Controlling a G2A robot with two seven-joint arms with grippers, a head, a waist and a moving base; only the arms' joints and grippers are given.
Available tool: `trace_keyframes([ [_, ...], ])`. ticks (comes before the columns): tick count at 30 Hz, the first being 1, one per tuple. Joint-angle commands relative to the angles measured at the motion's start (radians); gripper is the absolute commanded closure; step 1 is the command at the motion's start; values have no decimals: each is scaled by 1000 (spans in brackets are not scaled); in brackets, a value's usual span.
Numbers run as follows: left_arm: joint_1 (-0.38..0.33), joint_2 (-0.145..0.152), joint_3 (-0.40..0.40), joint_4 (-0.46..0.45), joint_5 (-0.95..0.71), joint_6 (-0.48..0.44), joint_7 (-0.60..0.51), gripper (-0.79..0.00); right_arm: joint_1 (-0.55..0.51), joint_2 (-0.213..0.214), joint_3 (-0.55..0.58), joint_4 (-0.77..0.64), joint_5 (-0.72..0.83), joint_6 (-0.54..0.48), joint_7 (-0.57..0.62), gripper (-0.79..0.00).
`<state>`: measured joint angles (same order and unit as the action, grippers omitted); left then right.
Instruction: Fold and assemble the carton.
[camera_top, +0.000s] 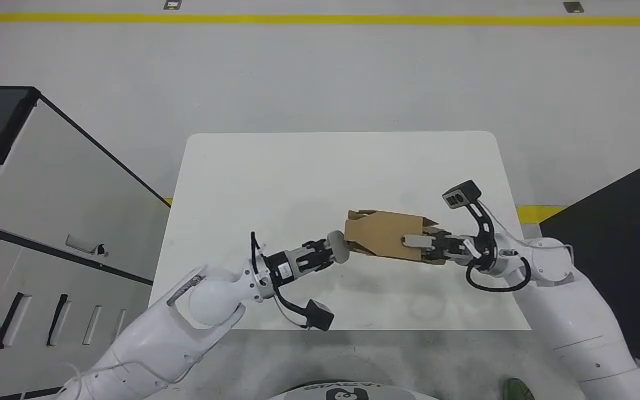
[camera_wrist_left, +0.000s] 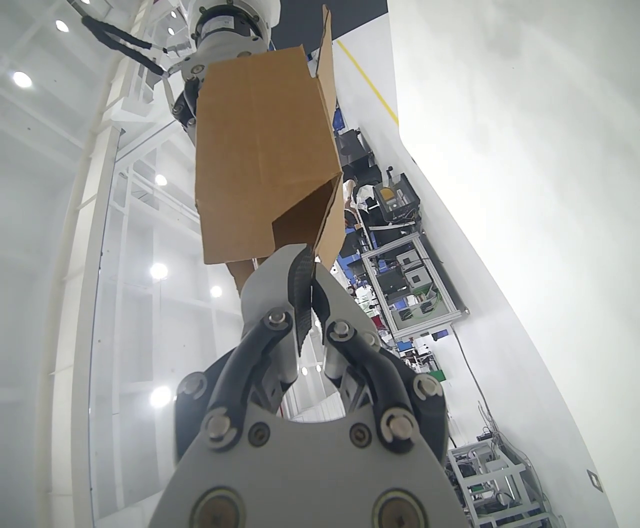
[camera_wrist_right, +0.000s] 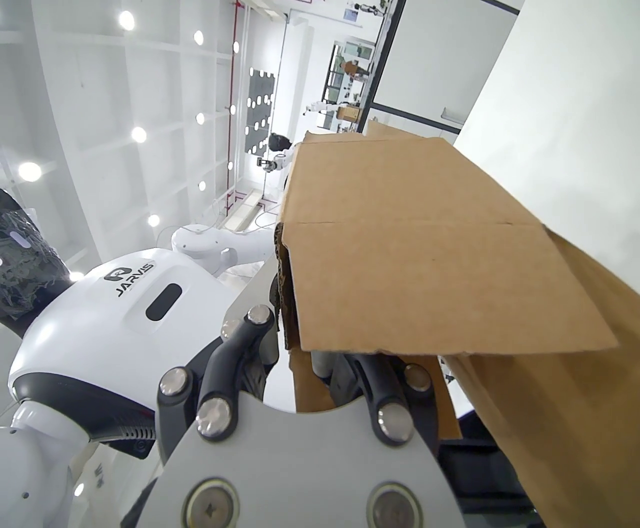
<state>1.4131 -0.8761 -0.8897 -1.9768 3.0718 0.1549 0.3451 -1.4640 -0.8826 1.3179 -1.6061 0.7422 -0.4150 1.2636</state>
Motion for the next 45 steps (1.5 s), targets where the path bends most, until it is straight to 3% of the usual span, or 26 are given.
trace_keyframes([
  [1, 0, 0, 0, 0, 0, 0, -1, 0, 2, -1, -2, 3, -1, 5, 6, 0],
  [7, -4, -2, 4, 3, 0, 0, 0, 0, 7, -4, 2, 15, -2, 5, 4, 0],
  [8, -5, -3, 5, 3, 0, 0, 0, -37, 7, -5, 4, 16, -1, 2, 0, 0],
  [9, -6, -3, 6, 4, 0, 0, 0, -240, 6, -5, 6, 18, -2, 0, -3, 0],
  [10, -7, -4, 6, 5, 0, 0, 2, -339, 6, -6, 8, 19, -3, -2, -6, 0],
  [11, -7, -4, 7, 5, 0, -1, 2, -588, 5, -6, 10, 20, -4, -4, -9, 0],
  [12, -8, -5, 7, 6, 0, -1, 2, -748, 5, -7, 12, 21, -7, -4, -13, 0],
  [13, -9, -5, 8, 6, 0, -2, 2, -785, 4, -7, 13, 23, -9, -4, -16, 0],
  [23, -18, -4, -4, 13, 0, -15, -8, -785, -1, -10, 24, 29, -39, 7, -36, 0],
  [31, -62, 33, -26, 3, 0, 32, 31, -785, -7, -12, 35, 38, -59, 49, -87, 0],
  [37, -62, 33, -26, 3, 0, 32, 31, -785, -7, -12, 39, 38, -59, 49, -97, 0],
  [39, -97, 42, -28, 5, 0, 9, 84, -785, -8, -13, 38, 35, -61, 52, -110, 0],
  [41, -113, 50, -19, 5, 0, 43, 87, -785, -12, -15, 32, 23, -68, 63, -128, 0],
  [45, -214, 94, -6, 3, 0, 56, 137, -785, -15, -17, 36, 21, -71, 79, -147, 0],
])
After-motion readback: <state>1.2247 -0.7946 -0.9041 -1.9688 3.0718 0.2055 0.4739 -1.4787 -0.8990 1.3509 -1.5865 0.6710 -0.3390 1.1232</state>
